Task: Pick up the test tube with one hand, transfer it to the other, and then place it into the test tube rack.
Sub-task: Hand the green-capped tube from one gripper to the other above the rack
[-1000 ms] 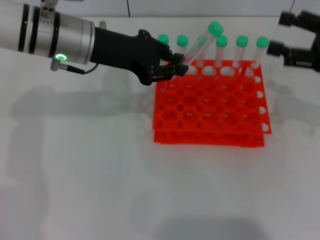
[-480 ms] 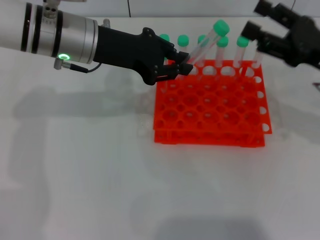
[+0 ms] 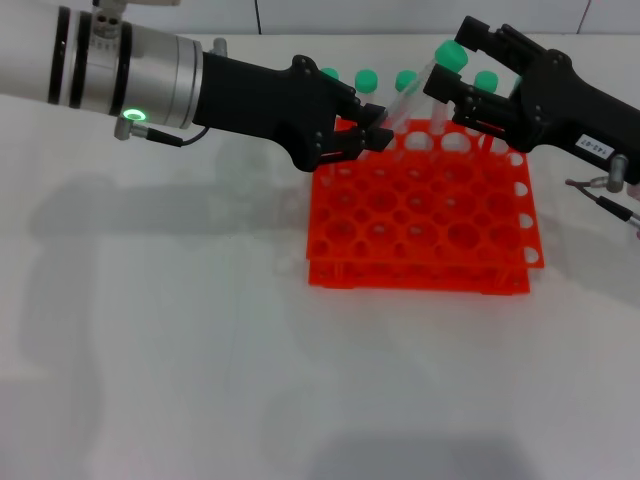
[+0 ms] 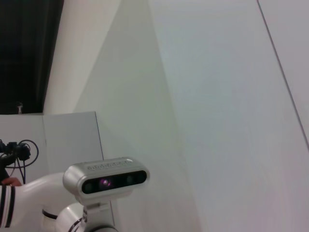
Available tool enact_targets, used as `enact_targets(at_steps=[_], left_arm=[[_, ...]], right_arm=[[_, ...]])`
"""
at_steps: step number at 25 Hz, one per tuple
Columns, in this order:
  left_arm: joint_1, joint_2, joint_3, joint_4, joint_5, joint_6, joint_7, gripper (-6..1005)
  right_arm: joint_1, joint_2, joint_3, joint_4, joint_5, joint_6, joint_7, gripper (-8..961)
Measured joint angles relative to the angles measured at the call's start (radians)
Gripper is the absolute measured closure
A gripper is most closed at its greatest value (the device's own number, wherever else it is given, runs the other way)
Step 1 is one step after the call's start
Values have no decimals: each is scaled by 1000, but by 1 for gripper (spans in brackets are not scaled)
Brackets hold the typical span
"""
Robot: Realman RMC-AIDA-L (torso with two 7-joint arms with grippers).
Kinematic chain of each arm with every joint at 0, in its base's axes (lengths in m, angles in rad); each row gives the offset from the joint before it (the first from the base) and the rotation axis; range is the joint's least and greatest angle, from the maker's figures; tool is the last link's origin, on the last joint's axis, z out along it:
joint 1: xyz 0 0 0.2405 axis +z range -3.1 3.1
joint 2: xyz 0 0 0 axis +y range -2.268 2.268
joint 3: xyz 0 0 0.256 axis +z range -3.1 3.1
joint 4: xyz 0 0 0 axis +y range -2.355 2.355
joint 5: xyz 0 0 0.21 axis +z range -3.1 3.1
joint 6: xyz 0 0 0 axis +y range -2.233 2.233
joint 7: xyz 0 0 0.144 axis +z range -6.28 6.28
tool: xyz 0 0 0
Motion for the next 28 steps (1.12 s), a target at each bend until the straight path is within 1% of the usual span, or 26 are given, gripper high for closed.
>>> enact_targets(at_steps=[5,22,28], left_arm=[[0,-5,0,0,0,0,3,756],[5,-9,0,0,0,-3,2,746],[6,-11,0,1,-2,-7,4,743]], right_arm=[[9,2,3,16,0,21,-24,83],[5,3,2,23,18,16,-41,84],[12,3,-3,23,11,18,-41,106]])
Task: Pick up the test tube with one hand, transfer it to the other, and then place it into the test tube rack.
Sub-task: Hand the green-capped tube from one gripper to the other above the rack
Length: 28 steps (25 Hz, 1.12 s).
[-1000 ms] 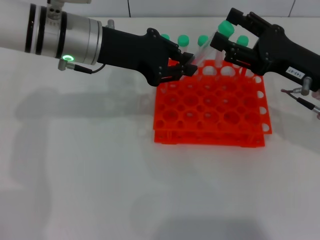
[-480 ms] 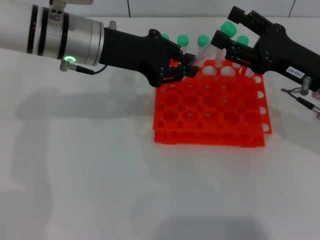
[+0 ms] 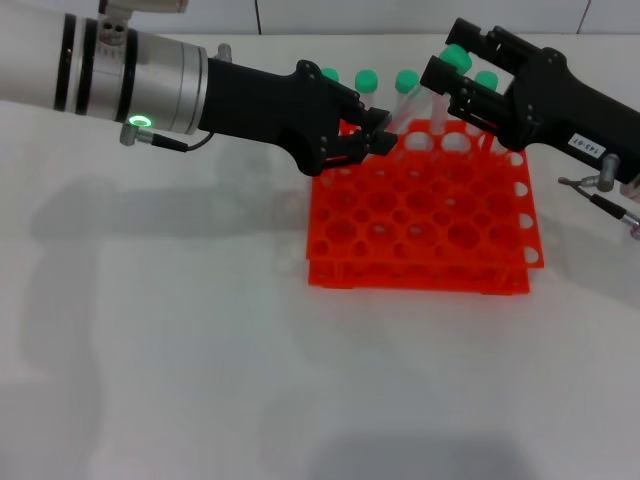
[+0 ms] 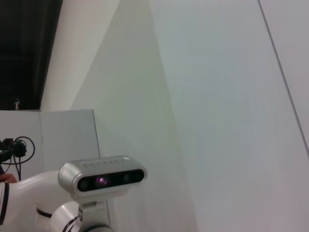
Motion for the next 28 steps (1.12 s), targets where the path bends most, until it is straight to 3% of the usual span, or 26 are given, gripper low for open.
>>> enact_targets(at_steps=[2,8,19,24,28], left_arm=[[2,0,0,5,-5,-1,1,742],[5,-2,0,9,-11,4,3,738],[12,-13,5,10,-10,0,2,732],[15,-15,0,19,-12,1,-37,729],[30,-31,5,68,-8,0,-107,727]], right_arm=[[1,0,-8,0,0,1,0,302],[2,0,-13,0,4,3,-1,541],[4,0,-12,4,3,1,-14,695],[4,0,-8,4,3,0,-14,691],[2,0,-9,5,5,-4,-13,687]])
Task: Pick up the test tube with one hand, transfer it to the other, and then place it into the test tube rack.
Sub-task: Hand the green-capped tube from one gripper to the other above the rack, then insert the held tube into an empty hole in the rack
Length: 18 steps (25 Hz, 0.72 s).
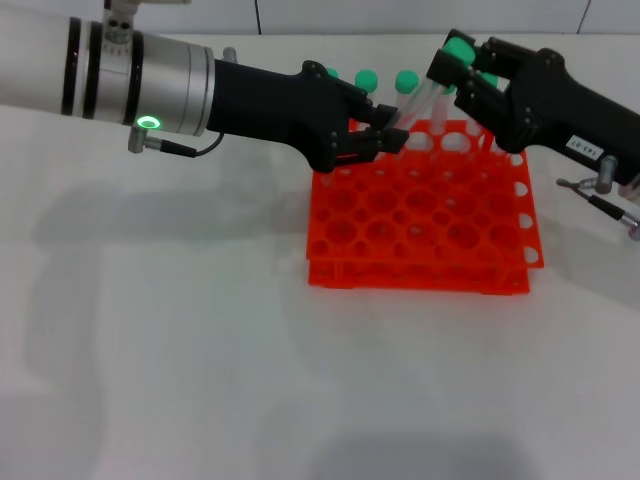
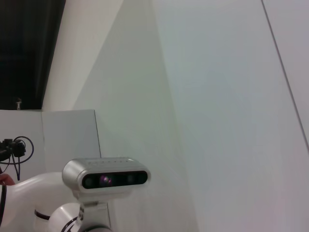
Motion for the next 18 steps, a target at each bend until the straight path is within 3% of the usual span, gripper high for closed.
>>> enact_targets(at_steps=[7,12,13,16,18], left_arm=[[41,-21,20,123,36,7,-124,723],[130,-25,31,292,39,40,-216,544],[164,-28,31,343,38,44,-230,508],[253,-36,31,452,23,44,-251,277],[333,-38,30,506,-31,40,-243,212]], right_arm=[[-6,0,0,-4,-1,1,5,681],[-8,-5,-3,-6,-1,7,7,677],[-8,-6,-3,-6,-1,8,7,676],[-7,-10,-4,-9,-3,18,9,674],[-3,-11,-8,-18,-8,33,16,672]])
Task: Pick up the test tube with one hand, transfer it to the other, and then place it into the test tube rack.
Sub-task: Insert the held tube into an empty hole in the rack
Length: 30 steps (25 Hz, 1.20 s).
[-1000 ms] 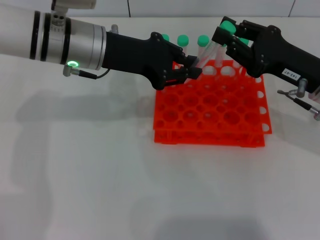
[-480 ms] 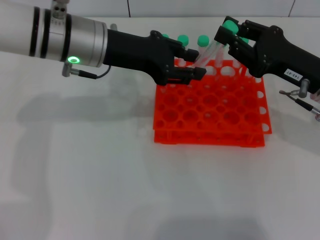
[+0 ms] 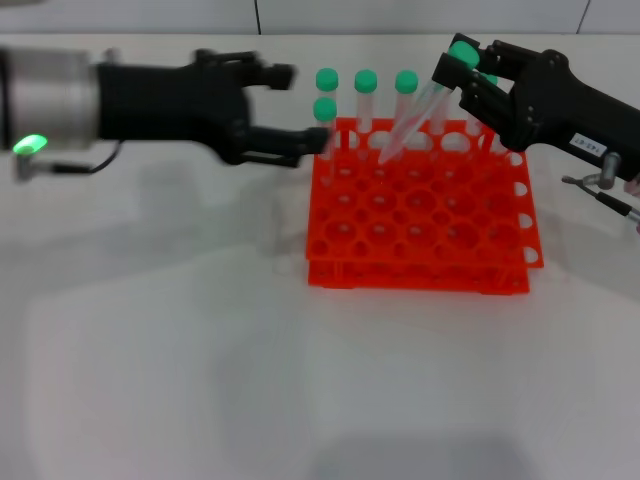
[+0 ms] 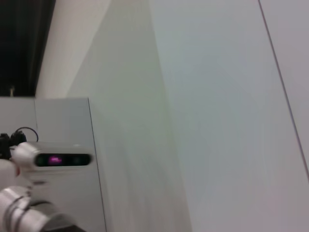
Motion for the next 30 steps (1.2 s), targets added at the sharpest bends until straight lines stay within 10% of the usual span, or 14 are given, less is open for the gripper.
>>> enact_targets(at_steps=[13,30], left_arm=[[395,-2,-70,-99,-318,-45,342,115],[428,2,-165,-337,-361,-19,509,116]], right_arm=[[89,-2,-114,-91,-5,179,49,661],[160,6,-263,-142,2,413,151,646]])
